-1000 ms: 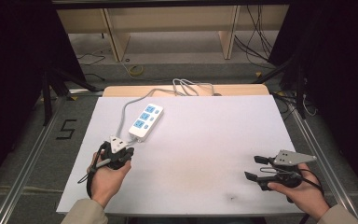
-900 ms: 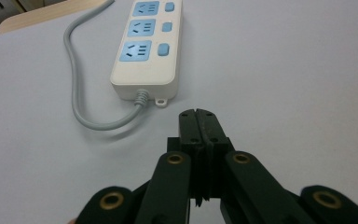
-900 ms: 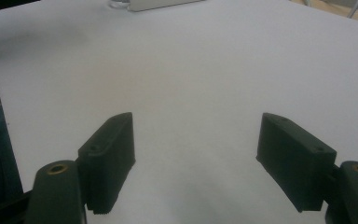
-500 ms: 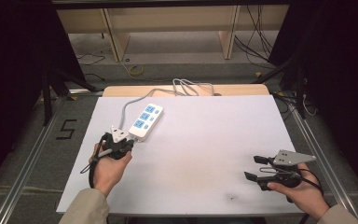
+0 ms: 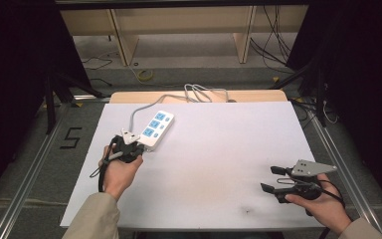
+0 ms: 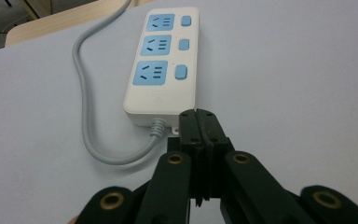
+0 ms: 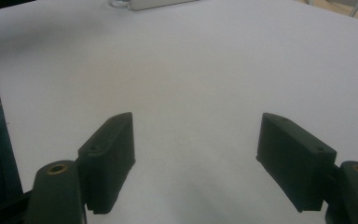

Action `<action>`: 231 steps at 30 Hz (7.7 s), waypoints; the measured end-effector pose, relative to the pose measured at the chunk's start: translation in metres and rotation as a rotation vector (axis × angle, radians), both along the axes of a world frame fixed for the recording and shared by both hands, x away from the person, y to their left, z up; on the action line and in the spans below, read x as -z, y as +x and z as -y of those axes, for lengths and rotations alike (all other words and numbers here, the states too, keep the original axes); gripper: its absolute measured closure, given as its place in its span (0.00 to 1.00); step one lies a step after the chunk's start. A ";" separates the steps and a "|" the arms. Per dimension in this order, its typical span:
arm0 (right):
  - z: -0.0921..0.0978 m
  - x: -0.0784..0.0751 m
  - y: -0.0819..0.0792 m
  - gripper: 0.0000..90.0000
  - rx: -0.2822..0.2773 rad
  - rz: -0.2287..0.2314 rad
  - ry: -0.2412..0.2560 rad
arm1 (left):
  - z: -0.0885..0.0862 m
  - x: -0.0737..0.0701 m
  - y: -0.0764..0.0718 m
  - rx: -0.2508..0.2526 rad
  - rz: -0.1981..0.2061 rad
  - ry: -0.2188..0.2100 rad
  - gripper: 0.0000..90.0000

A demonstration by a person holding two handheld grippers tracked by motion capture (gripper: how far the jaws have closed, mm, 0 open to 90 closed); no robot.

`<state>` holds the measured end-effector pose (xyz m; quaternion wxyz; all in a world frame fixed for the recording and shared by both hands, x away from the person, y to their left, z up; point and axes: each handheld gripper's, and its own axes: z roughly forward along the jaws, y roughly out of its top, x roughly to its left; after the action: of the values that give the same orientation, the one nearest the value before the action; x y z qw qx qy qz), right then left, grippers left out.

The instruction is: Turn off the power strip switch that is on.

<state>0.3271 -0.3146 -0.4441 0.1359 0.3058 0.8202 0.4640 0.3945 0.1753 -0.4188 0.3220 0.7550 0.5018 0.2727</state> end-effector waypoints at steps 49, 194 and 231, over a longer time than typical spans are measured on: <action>0.000 0.001 0.001 0.31 -0.007 -0.007 -0.010 | 0.017 0.000 0.045 -0.015 -0.009 0.021 1.00; 0.001 0.002 0.001 0.31 -0.009 -0.012 -0.008 | 0.051 0.023 0.152 0.035 -0.174 0.129 1.00; 0.000 0.003 0.001 0.31 -0.016 -0.016 -0.008 | 0.055 0.031 0.161 0.031 -0.194 0.139 1.00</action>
<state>0.3282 -0.3149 -0.4470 0.1271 0.3024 0.8254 0.4594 0.5554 0.1200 -0.4495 0.2229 0.8062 0.4987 0.2273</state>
